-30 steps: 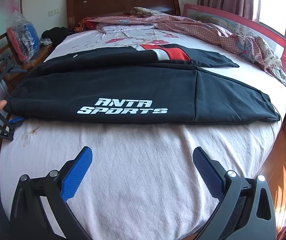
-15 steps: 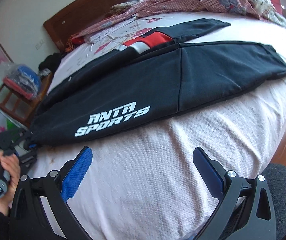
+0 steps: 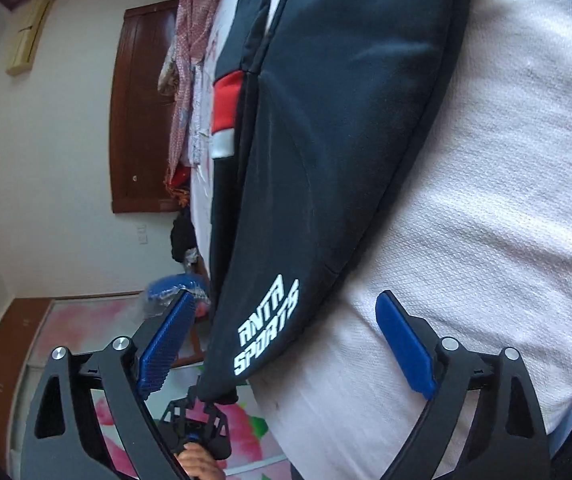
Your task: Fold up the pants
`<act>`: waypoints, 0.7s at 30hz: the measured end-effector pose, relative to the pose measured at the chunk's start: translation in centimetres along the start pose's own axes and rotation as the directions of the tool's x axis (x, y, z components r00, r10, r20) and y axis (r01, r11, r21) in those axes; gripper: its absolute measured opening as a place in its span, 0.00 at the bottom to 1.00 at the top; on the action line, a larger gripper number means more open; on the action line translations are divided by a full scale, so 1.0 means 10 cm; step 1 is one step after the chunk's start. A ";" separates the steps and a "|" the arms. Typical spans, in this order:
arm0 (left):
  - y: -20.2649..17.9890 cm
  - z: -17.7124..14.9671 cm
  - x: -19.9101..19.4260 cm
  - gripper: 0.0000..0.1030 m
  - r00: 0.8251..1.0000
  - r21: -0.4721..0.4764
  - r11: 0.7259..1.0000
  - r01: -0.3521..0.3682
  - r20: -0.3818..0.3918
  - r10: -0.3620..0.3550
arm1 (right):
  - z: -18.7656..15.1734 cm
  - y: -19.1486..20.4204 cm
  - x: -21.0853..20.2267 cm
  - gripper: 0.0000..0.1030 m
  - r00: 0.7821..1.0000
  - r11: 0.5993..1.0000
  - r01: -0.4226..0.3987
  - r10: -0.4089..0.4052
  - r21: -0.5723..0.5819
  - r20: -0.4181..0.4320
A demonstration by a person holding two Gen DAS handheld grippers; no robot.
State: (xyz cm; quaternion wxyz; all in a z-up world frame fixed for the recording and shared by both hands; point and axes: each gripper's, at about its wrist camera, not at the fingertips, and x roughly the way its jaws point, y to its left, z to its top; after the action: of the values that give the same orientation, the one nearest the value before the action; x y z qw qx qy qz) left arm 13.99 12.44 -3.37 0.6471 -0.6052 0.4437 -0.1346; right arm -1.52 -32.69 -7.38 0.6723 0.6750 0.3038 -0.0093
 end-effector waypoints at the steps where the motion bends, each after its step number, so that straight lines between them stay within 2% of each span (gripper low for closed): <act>1: 0.03 -0.03 -0.04 0.11 1.000 0.002 1.000 0.001 0.000 -0.001 | 0.01 0.02 0.01 0.83 1.000 1.000 -0.006 0.006 -0.003 0.006; 4: 0.03 -0.02 -0.04 0.11 1.000 0.009 1.000 0.009 0.001 -0.009 | 0.07 0.03 0.12 0.67 1.000 1.000 0.011 -0.011 0.003 0.013; 5: 0.05 -0.02 -0.04 0.11 1.000 0.010 1.000 0.011 0.000 -0.011 | 0.08 0.04 0.17 0.60 0.999 0.999 0.047 -0.047 -0.009 0.007; 6: 0.04 -0.02 -0.04 0.11 1.000 0.017 1.000 0.014 -0.001 -0.014 | 0.09 0.04 0.22 0.51 0.998 0.998 0.062 -0.062 -0.021 0.003; 7: 0.06 -0.04 -0.05 0.11 1.000 0.029 1.000 0.009 0.004 -0.009 | 0.10 0.03 0.27 0.30 0.997 0.997 0.078 -0.078 -0.020 -0.009; 8: 0.06 -0.03 -0.05 0.11 1.000 0.041 0.999 0.003 0.010 -0.004 | 0.11 0.02 0.30 0.21 0.995 0.995 0.098 -0.098 -0.026 -0.024; 9: 0.05 -0.04 -0.07 0.11 1.000 0.057 0.998 0.001 0.019 -0.002 | 0.12 0.03 0.33 0.06 0.994 0.993 0.104 -0.106 -0.049 -0.030; 11: 0.09 -0.08 -0.12 0.11 0.999 0.073 0.997 -0.013 0.036 0.010 | 0.11 0.09 0.31 0.05 0.993 0.987 0.109 -0.113 -0.122 -0.029; 15: 0.07 -0.22 -0.25 0.11 0.997 0.136 0.990 -0.024 0.075 0.014 | 0.15 0.27 0.11 0.04 0.997 0.979 0.036 -0.049 -0.200 -0.062; 18: 0.06 -0.42 -0.39 0.11 0.997 0.174 0.984 -0.035 0.078 0.021 | 0.16 0.41 -0.16 0.04 0.996 0.963 -0.002 -0.023 -0.271 -0.088; 21: 0.08 -0.71 -0.59 0.11 0.995 0.201 0.977 -0.077 0.077 0.062 | 0.15 0.42 -0.39 0.04 0.991 0.951 -0.008 -0.033 -0.310 -0.127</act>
State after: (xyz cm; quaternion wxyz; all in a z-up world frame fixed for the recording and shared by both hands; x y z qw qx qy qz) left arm 5.05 12.09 -0.78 0.7252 -0.5243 0.4254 -0.1350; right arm -2.30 -35.27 -2.08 0.7485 0.5584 0.3489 0.0786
